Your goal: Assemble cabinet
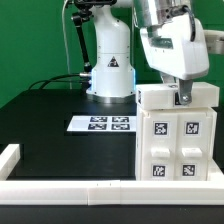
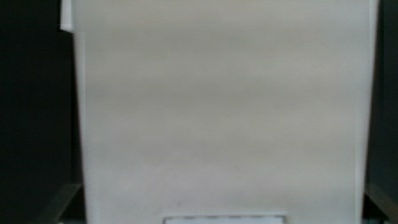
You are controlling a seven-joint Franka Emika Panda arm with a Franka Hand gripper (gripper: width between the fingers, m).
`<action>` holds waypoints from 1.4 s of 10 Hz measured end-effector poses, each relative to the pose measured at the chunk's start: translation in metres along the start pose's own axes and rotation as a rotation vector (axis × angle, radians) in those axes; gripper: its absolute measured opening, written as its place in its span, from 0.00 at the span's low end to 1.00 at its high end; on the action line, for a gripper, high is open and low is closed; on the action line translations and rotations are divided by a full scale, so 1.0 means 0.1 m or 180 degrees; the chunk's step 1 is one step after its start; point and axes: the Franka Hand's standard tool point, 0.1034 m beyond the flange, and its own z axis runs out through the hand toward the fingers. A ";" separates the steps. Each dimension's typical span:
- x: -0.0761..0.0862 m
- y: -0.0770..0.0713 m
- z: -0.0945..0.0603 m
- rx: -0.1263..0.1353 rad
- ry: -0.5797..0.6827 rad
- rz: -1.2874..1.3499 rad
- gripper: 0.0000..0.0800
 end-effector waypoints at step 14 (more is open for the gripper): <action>-0.15 0.00 -0.22 0.0124 -0.0141 0.0358 1.00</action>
Offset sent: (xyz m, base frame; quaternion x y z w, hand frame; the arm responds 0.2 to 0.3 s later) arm -0.0040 -0.0050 -0.0012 -0.0131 0.0071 0.1013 0.9947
